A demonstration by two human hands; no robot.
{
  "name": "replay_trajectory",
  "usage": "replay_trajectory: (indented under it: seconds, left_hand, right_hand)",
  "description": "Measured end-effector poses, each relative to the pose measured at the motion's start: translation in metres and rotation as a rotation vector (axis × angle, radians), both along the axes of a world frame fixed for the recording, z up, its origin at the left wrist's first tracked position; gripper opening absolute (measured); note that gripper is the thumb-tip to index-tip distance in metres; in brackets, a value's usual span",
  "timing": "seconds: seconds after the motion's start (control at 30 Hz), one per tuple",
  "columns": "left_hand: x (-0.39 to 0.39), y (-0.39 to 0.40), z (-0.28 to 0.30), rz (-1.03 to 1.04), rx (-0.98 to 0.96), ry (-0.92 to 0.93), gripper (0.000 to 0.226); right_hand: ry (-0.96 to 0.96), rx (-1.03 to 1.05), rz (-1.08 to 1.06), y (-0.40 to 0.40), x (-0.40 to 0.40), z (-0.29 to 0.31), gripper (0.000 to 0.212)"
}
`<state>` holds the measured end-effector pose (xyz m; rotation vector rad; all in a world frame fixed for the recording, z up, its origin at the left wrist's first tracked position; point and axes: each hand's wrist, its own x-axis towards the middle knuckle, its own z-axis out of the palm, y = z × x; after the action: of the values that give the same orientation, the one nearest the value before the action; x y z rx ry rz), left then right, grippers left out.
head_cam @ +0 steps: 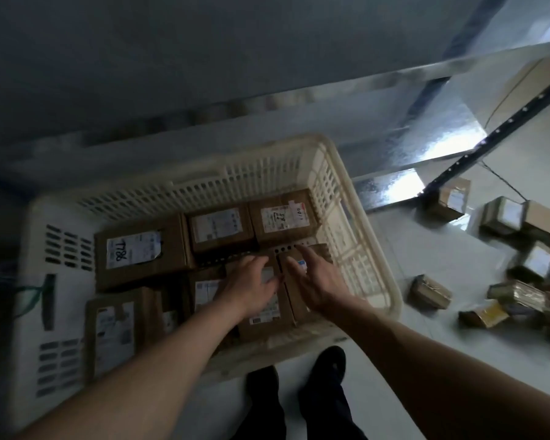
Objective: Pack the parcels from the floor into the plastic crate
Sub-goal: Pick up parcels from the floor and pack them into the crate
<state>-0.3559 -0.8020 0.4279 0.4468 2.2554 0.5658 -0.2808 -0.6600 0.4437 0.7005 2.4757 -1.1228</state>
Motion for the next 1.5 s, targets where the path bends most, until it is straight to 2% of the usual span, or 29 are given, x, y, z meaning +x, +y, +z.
replay_trajectory:
  seconds: [0.1,0.23,0.37,0.5,0.57,0.83,1.03,1.2,1.4,1.5]
  left_hand:
    - [0.000,0.013,0.016,-0.005,0.073,0.046,0.062]
    - [0.010,0.041,0.040,-0.020,0.184,0.099,0.059]
    - [0.026,0.076,0.058,-0.088,0.259,0.150,0.054]
    - [0.047,0.117,0.075,-0.151,0.283,0.212,0.057]
    - [0.061,0.137,0.083,-0.182,0.294,0.232,0.059]
    - [0.136,0.237,0.102,-0.160,0.358,0.118,0.069]
    - [0.201,0.321,0.104,-0.158,0.406,0.110,0.102]
    - [0.246,0.376,0.100,-0.176,0.431,0.079,0.117]
    - [0.267,0.432,0.082,-0.261,0.397,0.048,0.085]
    - [0.269,0.465,0.070,-0.290,0.378,0.041,0.075]
  right_hand:
    - [0.161,-0.010,-0.066,0.007,0.012,0.020,0.048]
    - [0.269,0.000,-0.158,0.024,0.034,0.044,0.047]
    - [0.298,-0.007,-0.237,0.046,0.057,0.060,0.065]
    - [0.291,-0.016,-0.329,0.076,0.082,0.064,0.064]
    - [0.281,0.010,-0.366,0.094,0.099,0.067,0.071]
    - [0.309,0.014,-0.687,0.199,0.198,0.071,0.067]
    - [0.337,-0.020,-0.861,0.286,0.294,0.071,0.062]
    - [0.296,0.008,-0.942,0.345,0.358,0.065,0.062]
    - [0.278,0.028,-1.055,0.391,0.401,0.056,0.063]
    - [0.300,0.015,-1.106,0.417,0.411,0.052,0.074]
